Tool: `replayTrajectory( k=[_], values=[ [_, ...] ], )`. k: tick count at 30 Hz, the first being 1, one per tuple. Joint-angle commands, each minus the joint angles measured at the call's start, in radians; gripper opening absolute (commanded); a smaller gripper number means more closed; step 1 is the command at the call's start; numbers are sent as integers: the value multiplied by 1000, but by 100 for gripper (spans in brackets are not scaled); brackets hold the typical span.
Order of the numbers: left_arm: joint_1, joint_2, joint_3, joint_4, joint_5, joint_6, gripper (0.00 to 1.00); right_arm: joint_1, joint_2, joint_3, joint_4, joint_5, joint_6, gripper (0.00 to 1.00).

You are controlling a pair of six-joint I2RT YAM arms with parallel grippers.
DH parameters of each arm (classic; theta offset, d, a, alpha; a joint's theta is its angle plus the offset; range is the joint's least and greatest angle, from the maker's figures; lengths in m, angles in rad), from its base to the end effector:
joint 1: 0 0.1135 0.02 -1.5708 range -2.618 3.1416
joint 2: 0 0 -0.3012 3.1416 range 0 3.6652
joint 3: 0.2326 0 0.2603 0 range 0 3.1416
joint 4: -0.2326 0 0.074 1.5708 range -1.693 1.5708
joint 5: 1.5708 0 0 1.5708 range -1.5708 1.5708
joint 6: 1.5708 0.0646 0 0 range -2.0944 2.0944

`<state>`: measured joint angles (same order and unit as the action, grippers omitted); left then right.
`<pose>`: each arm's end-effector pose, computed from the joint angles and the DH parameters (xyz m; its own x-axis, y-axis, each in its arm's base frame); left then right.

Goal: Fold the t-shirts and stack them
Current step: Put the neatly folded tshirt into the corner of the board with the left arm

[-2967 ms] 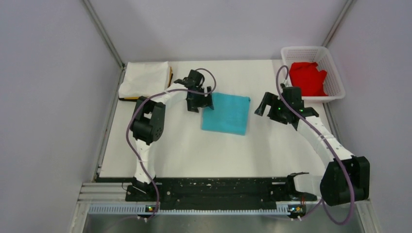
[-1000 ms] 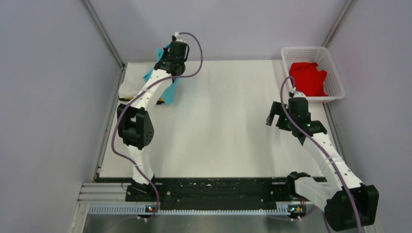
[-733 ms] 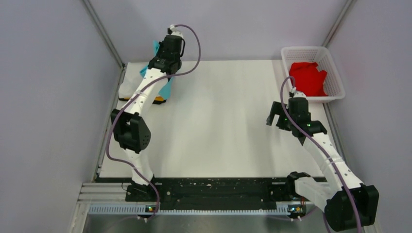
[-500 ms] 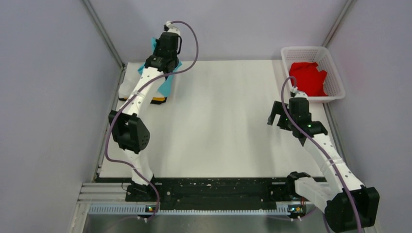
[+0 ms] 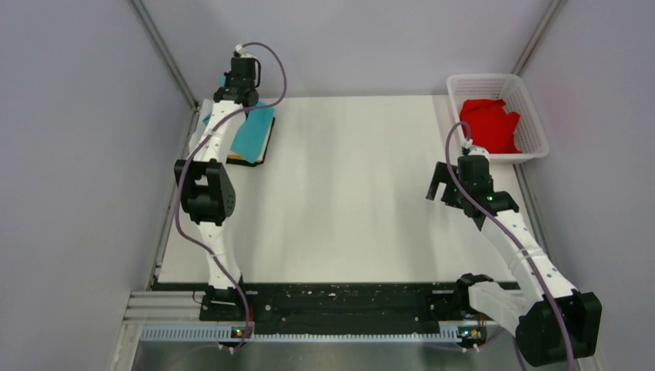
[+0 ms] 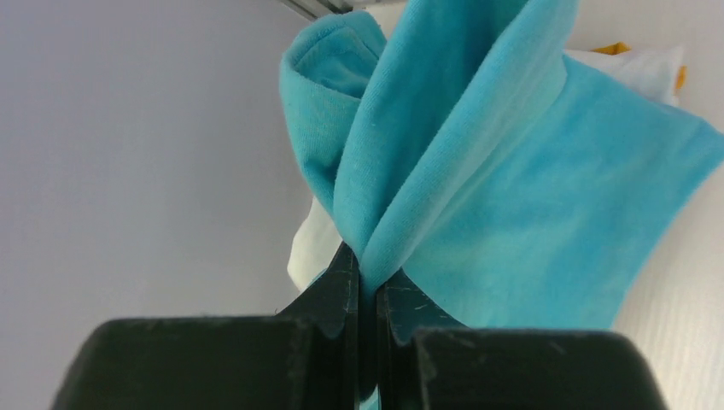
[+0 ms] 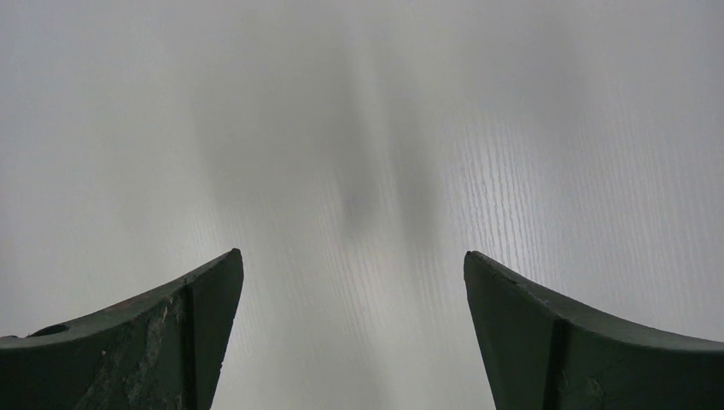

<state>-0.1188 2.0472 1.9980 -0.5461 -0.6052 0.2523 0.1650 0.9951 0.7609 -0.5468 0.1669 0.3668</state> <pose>0.5200 -0.0251 0.3573 -0.6316 0.2821 -0.7221 -0.2195 0.8282 0.5156 0.2130 0.0246 0.2688 -0.6646 0.2479 -0.7049 0.2065 0.9676 0.1455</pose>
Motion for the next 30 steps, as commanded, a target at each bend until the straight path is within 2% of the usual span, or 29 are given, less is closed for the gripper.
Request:
replayTrajectory(
  k=[1,7,18,19,20,22,23,24,25,30],
  values=[
    [73,71,99,44,56,-49,0,-4,8,40,-8,36,-7,99],
    [175,157,178,45,90,-99,0,-4,19,41,-7,57,-6,99],
    [270,203,185,30,148,-262,0,-4,65,55,-9,33,-16,99],
    [271,205,184,23,142,-282,4,-5,67,59,-10,33,-18,99],
    [272,206,182,18,133,-291,22,-5,68,60,-9,32,-20,99],
    [275,208,182,9,114,-305,47,-5,70,61,-8,36,-22,99],
    [275,202,182,4,107,-311,65,-5,72,61,-8,37,-22,99],
    [275,195,182,2,100,-315,88,-4,72,62,-8,38,-22,99],
    [275,185,181,-1,95,-321,97,-4,71,62,-8,39,-21,99],
    [274,114,175,-22,105,-356,99,-5,59,62,-6,41,-17,99]
  ],
)
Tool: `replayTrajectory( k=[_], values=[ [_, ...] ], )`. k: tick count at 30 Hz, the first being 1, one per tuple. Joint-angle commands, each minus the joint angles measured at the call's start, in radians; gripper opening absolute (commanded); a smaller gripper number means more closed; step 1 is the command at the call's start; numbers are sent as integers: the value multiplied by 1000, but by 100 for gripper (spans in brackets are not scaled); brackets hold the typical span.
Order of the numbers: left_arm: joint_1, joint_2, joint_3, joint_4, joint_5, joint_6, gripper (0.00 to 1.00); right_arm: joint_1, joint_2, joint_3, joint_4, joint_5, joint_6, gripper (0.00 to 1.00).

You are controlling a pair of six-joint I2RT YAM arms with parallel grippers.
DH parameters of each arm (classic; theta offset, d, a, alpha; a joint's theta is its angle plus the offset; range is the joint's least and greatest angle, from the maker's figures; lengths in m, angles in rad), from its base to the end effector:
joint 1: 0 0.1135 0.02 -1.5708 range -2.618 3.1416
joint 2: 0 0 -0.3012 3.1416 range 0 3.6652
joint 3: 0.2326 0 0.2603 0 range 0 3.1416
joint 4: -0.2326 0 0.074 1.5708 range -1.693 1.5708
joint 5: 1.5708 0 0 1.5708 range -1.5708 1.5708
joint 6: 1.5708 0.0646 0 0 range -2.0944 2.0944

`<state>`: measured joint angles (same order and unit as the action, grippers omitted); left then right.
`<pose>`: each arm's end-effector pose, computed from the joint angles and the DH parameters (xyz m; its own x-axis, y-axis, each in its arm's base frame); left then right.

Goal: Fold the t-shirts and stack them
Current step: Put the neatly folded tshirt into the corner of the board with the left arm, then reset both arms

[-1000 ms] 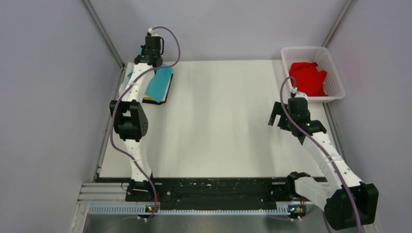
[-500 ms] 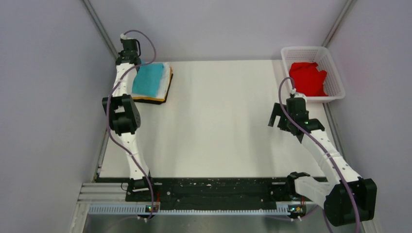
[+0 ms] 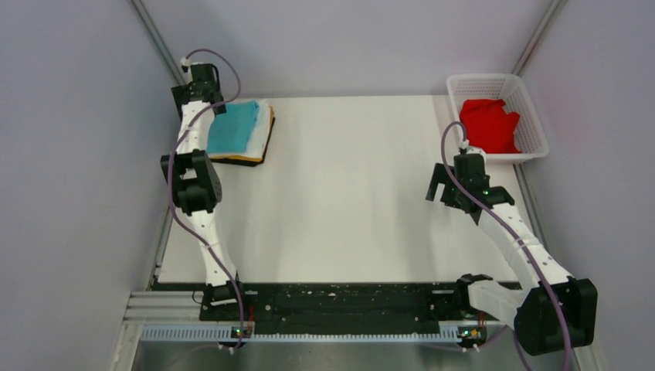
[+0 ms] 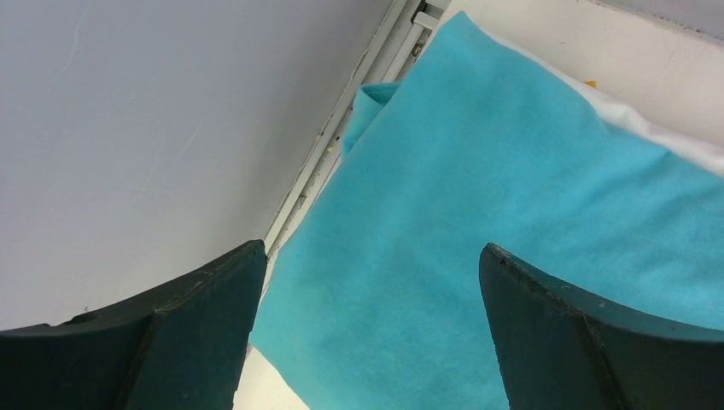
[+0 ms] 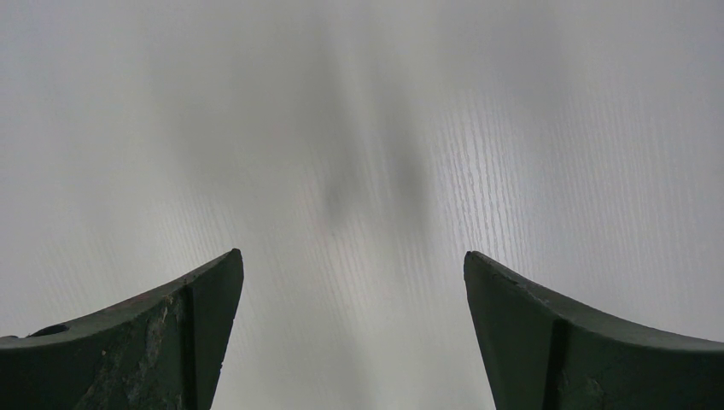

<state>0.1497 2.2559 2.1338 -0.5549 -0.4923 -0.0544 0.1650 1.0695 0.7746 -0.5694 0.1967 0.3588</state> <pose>0.5604 0.1154 0.2934 -0.5916 -0.1377 -0.7944 -0.5287 0.8102 0.2533 0.2232 0.0244 0.2570 -0.7151 0.2301 -0.6600 0.2298 0.9692 0.0888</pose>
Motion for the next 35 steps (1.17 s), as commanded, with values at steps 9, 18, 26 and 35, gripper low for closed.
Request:
replayTrajectory(
  k=[9,18,26,35],
  values=[
    [-42,-266,-142,-36,253,-159,99,-4,-90,11,55,-9,21,99],
    [-124,-582,-507,38,474,-349,99,-4,-154,-18,62,-2,76,99],
    [-369,-1081,-1151,188,414,-529,99,-4,-304,-99,66,18,129,99],
    [-490,-1507,-1484,64,363,-675,99,-4,-508,-271,128,-20,192,99]
  ],
)
